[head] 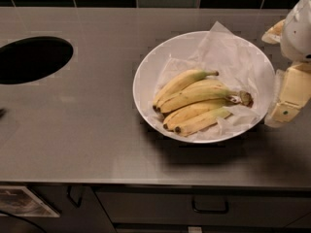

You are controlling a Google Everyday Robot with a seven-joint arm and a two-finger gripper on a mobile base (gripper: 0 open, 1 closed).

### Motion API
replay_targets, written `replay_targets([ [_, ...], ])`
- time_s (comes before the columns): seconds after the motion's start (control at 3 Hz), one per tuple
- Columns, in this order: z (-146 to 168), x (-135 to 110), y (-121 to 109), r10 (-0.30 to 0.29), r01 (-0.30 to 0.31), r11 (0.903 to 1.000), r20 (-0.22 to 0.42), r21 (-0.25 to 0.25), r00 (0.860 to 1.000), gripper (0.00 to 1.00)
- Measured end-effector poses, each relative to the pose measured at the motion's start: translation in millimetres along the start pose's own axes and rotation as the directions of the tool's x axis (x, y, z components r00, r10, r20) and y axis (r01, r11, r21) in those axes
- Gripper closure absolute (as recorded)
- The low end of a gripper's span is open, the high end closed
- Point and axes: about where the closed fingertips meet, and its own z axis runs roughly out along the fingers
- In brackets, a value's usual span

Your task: Pick banana from white bowl

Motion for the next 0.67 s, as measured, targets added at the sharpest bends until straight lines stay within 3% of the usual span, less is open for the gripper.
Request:
replay_targets([
  [0.67,2.3,-6.8,-1.7,-0.014,0.014,0.9999,0.004,0.001,1.000,0.00],
])
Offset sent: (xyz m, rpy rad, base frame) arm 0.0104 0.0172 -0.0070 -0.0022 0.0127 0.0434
